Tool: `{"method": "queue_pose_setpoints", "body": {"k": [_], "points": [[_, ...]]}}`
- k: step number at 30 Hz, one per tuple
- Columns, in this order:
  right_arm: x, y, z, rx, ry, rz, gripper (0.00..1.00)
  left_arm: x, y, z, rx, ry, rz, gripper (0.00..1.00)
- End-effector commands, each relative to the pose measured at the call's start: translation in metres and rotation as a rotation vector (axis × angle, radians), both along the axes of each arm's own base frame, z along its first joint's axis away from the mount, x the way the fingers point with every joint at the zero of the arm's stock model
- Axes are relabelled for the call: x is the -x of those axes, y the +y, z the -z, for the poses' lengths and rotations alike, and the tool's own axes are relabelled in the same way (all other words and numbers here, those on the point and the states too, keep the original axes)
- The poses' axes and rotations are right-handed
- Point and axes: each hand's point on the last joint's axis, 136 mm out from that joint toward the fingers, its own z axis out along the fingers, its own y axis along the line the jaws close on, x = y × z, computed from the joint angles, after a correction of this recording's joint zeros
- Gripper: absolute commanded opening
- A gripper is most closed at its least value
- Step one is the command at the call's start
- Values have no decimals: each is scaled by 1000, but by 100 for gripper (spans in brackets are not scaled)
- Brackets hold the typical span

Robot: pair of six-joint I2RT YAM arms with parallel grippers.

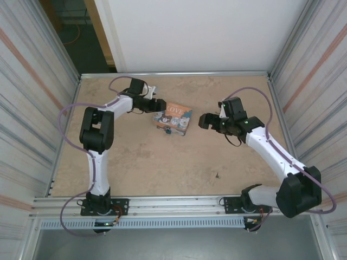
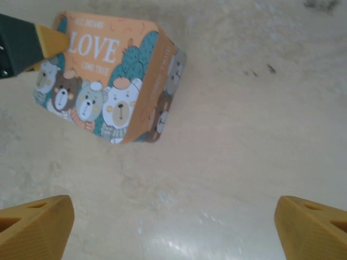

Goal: Unlock a padlock with a key

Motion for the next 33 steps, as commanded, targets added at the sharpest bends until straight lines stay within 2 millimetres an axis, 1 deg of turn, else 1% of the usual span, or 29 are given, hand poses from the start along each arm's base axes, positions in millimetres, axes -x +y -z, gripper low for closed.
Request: {"method": "queue_pose_setpoints", "body": {"k": [1,4,7,8,9,11,15,18,23,26,30,33], "points": [[45,-28,25,89,189,70,89,8,-9,7,-10,42,38,68],[70,-36,37,116,285,84,83,3,-10,-9,-5,9,32,72],[93,-45,49,149,355,90,78,-1,-4,-30,-19,-43,12,77],[100,-47,53,159,375,91,76,-1,-1,-31,-24,-45,6,77],[106,-48,57,167,393,92,75,-2,3,-48,-22,-78,-5,78],[118,-48,65,175,422,89,73,0,10,-63,-25,-110,-24,80],[137,-42,82,181,483,75,67,12,26,-88,-35,-172,-70,80],[149,-39,95,197,527,64,60,30,37,-103,-42,-210,-98,81],[162,-41,114,230,575,56,54,68,49,-115,-18,-231,-136,80],[166,-40,122,226,592,51,50,90,55,-115,-6,-225,-156,81],[169,-38,130,233,618,41,46,107,60,-115,-2,-219,-170,81],[170,-38,134,244,629,35,43,113,63,-113,-12,-210,-173,81]]}}
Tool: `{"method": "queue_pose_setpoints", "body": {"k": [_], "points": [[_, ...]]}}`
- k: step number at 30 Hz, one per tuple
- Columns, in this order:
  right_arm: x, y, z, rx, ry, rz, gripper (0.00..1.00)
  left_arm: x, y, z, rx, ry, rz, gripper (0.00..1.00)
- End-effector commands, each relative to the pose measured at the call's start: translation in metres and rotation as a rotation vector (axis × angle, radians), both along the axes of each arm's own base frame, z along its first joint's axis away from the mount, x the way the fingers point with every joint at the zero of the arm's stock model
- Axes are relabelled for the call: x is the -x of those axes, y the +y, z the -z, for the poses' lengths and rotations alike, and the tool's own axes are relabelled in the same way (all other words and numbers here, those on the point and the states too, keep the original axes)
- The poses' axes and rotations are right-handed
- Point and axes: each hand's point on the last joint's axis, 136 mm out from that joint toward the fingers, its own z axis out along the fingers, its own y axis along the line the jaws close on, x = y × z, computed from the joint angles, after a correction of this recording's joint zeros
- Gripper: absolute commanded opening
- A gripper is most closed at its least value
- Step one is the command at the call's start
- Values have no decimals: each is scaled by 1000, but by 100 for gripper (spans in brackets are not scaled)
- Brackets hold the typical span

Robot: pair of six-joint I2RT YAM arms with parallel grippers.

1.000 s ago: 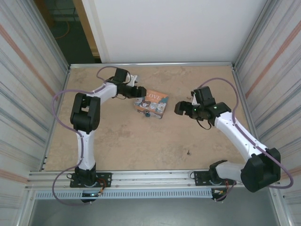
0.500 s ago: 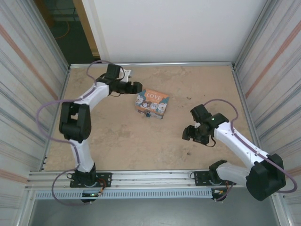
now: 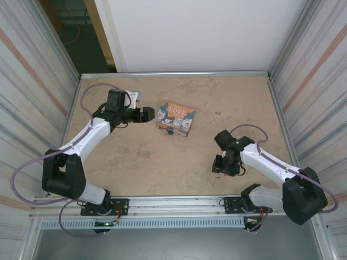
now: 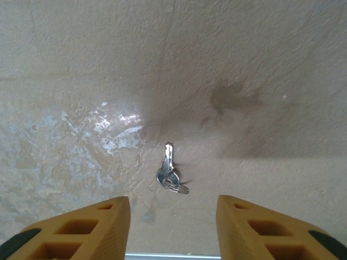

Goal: Unlock a padlock with a key

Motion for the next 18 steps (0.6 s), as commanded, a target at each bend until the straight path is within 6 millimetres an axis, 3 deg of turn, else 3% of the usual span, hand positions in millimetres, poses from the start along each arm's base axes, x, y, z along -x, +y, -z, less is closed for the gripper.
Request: {"method": "queue_pose_setpoints", "body": {"k": [1,18], "points": [[4,2,5,1,27,12,42,5,3,-9,3,-22,-18,81],[16,2,16,29,108,3,31,6,4,2,-12,8,-25,81]]}}
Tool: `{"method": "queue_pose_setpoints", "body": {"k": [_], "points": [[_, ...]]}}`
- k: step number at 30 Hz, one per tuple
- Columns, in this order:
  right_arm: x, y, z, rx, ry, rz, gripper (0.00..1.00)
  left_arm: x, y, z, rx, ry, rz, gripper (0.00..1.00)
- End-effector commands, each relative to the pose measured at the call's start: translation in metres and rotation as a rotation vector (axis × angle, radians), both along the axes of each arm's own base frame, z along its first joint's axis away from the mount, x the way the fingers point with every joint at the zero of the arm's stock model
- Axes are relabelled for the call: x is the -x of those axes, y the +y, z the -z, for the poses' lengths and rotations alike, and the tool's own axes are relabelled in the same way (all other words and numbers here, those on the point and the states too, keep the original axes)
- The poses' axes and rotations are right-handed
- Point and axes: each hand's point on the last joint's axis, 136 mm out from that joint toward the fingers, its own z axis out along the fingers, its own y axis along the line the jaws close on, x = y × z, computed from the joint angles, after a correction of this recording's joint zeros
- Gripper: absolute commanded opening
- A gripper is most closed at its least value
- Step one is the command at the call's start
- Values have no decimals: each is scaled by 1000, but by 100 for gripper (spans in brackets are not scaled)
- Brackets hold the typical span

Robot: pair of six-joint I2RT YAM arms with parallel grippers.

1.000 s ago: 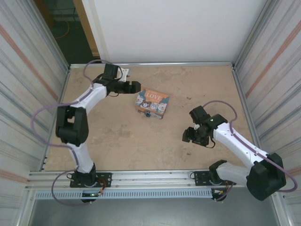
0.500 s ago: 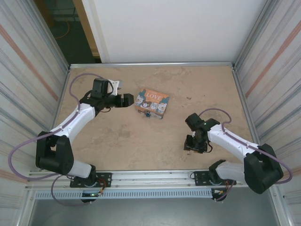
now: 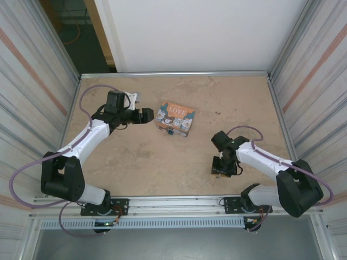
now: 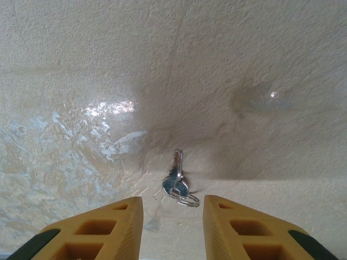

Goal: Unlock a padlock with a key

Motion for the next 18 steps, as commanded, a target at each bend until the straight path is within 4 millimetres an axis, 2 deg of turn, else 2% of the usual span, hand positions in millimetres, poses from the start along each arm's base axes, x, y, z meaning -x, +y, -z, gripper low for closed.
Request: {"method": "queue_pose_setpoints", "body": {"k": [1,18], "points": [[13,-5,3,33,64,24,31,4,0,1,-4,8,-2,81],[13,-1,6,49,113,6,25,4,3,2,-8,6,-5,82]]}}
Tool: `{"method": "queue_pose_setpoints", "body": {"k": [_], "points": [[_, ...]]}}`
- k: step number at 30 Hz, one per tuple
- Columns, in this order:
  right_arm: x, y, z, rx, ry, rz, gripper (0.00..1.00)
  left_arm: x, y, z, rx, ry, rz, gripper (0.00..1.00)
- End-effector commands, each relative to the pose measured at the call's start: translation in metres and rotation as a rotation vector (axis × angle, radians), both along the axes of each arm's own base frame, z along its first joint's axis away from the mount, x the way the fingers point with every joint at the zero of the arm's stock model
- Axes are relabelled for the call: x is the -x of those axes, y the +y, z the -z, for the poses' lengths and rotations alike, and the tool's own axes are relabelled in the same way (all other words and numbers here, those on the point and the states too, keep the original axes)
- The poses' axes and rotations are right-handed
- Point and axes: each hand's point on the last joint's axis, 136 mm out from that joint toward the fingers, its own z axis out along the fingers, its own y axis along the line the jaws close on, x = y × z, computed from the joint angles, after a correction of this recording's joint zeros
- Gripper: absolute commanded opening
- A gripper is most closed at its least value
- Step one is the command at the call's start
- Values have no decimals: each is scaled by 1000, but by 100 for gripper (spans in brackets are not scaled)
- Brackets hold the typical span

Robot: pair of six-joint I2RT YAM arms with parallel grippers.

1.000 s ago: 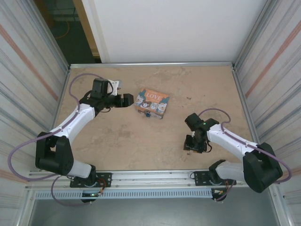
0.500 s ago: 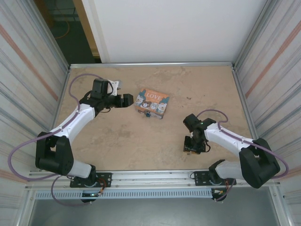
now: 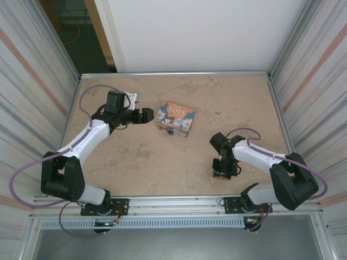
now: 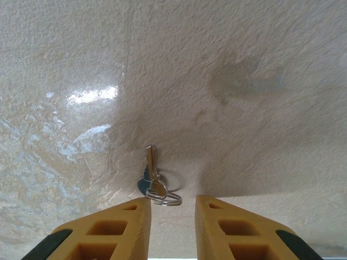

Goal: Unlock a padlock with a key

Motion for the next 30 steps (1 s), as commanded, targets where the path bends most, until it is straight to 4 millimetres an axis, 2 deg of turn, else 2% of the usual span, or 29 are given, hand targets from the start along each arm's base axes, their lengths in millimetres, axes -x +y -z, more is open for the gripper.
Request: {"method": "queue_pose_setpoints", "body": {"k": [1,11,18,26,30], "points": [[0,6,-4,-6,23,1,25,4,3,2,-5,6,-4,82],[-1,7,0,14,27,-21,19,3,5,5,-8,12,-8,82],[-3,8,-3,3,12,-15,12,3,5,5,-9,12,-7,82],[-9,8,-15,4,-29,-30,2,5,5,0,3,7,-7,82],[-18,10,-29,4,-73,-57,0,10,6,-6,37,15,-10,82]]}}
